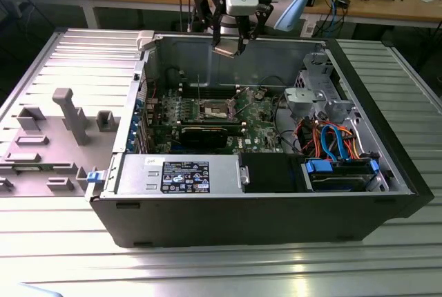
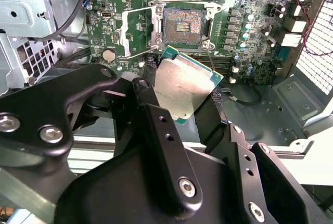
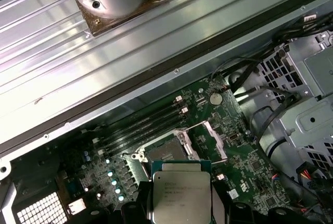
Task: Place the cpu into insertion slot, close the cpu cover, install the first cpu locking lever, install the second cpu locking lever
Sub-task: 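Place the cpu into insertion slot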
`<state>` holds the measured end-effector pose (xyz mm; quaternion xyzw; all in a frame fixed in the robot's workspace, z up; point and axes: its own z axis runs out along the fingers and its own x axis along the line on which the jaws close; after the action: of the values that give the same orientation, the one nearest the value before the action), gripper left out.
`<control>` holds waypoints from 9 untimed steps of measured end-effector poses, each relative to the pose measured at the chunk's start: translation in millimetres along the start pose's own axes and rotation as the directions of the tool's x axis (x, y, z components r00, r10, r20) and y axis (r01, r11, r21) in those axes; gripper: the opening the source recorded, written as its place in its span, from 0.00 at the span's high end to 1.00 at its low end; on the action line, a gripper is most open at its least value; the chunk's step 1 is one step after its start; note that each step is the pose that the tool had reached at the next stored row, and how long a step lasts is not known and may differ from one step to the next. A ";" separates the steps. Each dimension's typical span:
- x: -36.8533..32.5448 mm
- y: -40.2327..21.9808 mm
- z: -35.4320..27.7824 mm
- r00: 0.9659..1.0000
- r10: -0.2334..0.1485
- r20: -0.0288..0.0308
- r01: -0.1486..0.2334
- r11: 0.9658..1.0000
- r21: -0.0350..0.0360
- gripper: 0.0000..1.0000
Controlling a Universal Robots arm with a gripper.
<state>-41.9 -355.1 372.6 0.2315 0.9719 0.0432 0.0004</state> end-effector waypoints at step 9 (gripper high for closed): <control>0.0 -0.1 0.1 1.000 0.025 0.002 -0.025 1.000 0.000 0.46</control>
<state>-41.9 -355.2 372.4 0.2436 0.9689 0.0431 0.0009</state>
